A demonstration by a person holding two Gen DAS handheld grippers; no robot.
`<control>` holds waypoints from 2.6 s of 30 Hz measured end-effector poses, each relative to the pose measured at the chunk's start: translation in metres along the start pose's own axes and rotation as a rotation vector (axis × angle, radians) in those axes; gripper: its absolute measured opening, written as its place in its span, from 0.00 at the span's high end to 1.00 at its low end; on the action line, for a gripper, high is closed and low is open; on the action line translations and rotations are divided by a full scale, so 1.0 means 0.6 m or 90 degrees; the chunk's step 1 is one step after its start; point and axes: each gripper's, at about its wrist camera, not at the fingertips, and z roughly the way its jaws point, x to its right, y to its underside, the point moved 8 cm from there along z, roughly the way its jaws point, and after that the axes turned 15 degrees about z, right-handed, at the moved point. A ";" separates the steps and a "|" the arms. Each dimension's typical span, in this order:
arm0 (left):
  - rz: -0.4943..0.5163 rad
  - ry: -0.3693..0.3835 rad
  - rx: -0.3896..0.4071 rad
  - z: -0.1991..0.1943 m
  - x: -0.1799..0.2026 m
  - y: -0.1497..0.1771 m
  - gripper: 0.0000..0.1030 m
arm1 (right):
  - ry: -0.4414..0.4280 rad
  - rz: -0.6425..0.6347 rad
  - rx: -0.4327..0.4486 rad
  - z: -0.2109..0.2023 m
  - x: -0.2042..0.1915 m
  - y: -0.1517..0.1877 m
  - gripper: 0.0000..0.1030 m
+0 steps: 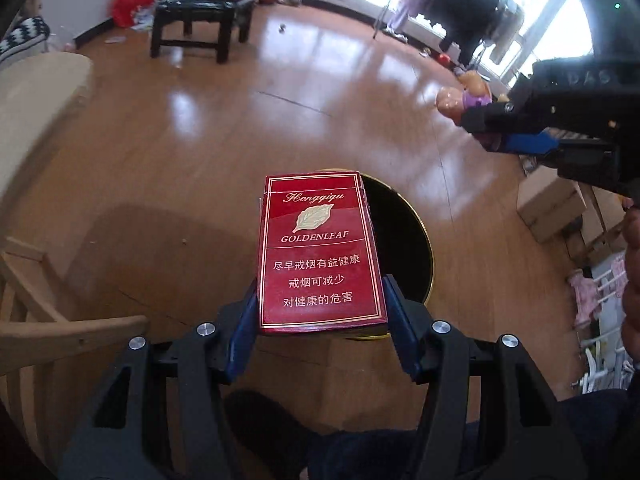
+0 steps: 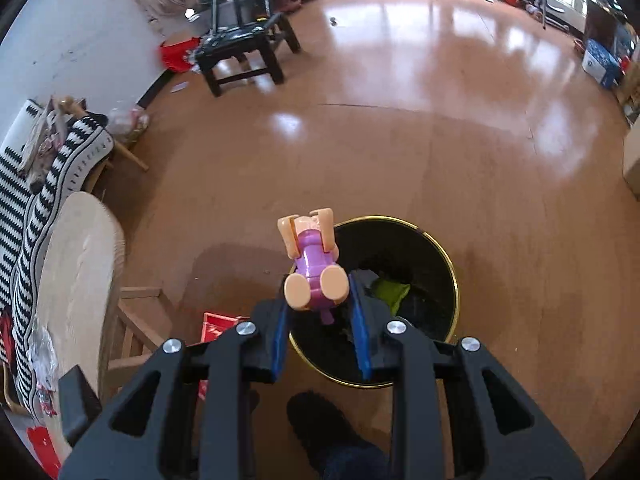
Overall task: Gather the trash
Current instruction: 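Carry both items over the black bin and open both tools to drop them, then return both open tools from the bin to the table, then grasp the red ribbon with the left tool while the right tool grasps a foil wrapper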
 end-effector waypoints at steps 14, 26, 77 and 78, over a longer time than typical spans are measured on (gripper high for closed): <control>0.012 0.039 -0.002 0.052 0.018 -0.044 0.40 | 0.025 0.023 0.017 -0.005 0.024 -0.013 0.73; -0.003 0.007 0.006 0.021 -0.010 -0.049 0.17 | 0.009 0.014 0.045 -0.025 0.001 -0.013 0.34; -0.509 -0.571 0.054 -0.717 -0.607 0.560 0.09 | -0.354 -0.616 -0.116 -0.124 -0.789 0.731 0.22; -0.511 -0.571 0.054 -0.713 -0.614 0.561 0.09 | -0.352 -0.617 -0.117 -0.122 -0.789 0.731 0.22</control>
